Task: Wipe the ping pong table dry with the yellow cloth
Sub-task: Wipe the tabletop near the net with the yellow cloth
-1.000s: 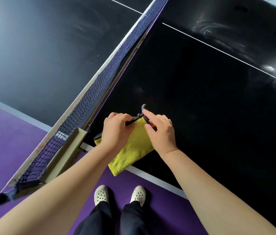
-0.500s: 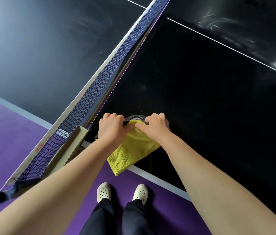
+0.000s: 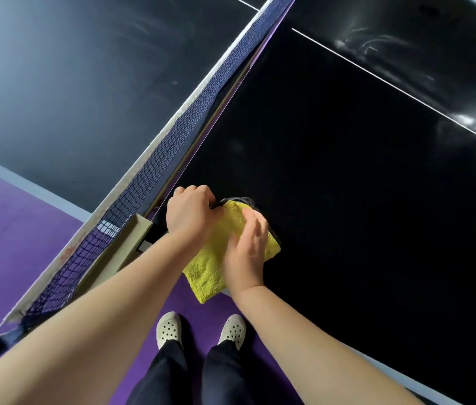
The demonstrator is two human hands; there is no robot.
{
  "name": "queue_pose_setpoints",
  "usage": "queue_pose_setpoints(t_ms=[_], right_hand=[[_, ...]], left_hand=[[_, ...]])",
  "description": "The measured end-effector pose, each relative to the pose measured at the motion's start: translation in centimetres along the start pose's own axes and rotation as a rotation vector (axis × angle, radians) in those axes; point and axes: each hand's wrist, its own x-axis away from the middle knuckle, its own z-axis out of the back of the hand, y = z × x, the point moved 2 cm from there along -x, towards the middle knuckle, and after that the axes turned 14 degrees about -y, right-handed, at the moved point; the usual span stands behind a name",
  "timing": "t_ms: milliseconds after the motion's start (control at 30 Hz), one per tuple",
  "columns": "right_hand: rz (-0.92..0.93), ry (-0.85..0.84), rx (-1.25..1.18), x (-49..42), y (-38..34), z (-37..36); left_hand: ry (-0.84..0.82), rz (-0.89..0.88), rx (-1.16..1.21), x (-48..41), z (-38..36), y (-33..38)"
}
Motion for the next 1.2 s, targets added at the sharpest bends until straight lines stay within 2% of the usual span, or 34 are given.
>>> queue_pose_setpoints(t_ms=[100,200,267,367,500,767,867,1000,1200], right_hand=[[-0.147,-0.146,0.19,-0.4,-0.8,-2.3],[-0.261,-0.198,0.394,-1.3,-1.6,-3.9],[-0.298,-0.217,0.497,-1.9,-1.8,-4.8],[-0.291,-0.271,0.66,-3.2,-2.1,-5.3],[-0.131,-0.323,0.773,-5.3,-4.0,-6.5],[-0.013,-0.412,0.839,-4.4,-5.2,-8.0],[0.043,-0.438,0.859,-2.9,-4.6,-7.5],[0.089,-0.443,0.815,-0.7,-1.9,-5.4],[0.014,-0.444,0.793,2.9,4.6,0.8]], left_hand=[[0.025,0.008,0.034,0.8,1.8,-0.2],[0.096,-0.012,0.086,3.4,4.8,-0.3],[0.165,-0.041,0.023,5.9,6.9,-0.5],[0.322,-0.112,-0.11,9.8,10.0,-1.6],[0.387,-0.155,-0.194,11.2,12.1,-4.8],[0.354,-0.149,-0.256,10.1,11.2,-7.4],[0.372,-0.183,-0.274,10.3,10.5,-5.7],[0.303,-0.235,-0.323,10.4,8.2,-3.0],[0.163,-0.218,-0.34,10.8,2.5,1.9]])
